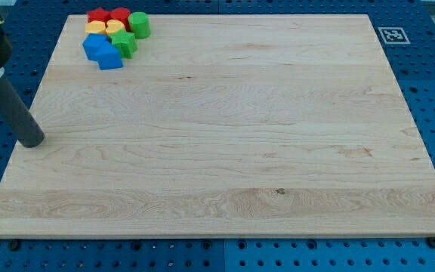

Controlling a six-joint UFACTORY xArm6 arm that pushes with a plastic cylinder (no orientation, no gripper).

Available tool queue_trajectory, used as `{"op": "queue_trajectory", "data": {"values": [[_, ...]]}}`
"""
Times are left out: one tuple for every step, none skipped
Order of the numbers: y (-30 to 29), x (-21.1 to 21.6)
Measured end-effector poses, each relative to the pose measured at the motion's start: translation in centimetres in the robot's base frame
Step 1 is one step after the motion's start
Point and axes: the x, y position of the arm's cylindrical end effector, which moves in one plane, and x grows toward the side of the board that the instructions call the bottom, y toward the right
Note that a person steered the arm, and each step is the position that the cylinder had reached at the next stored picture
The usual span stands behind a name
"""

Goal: Separate the heart from the group of blocks

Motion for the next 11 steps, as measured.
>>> {"op": "queue_trajectory", "data": {"values": [[0.0,0.0],[-3.1,-1.4],[-2.9,-8.4],[-1.9,-12.6],[-3.0,-16.7],[-3.1,-17.1],[-3.1,-20.4],[-3.1,-28.2],[-2.6,-29.8],[3.4,-28.9],[10.6,-25.3]]}}
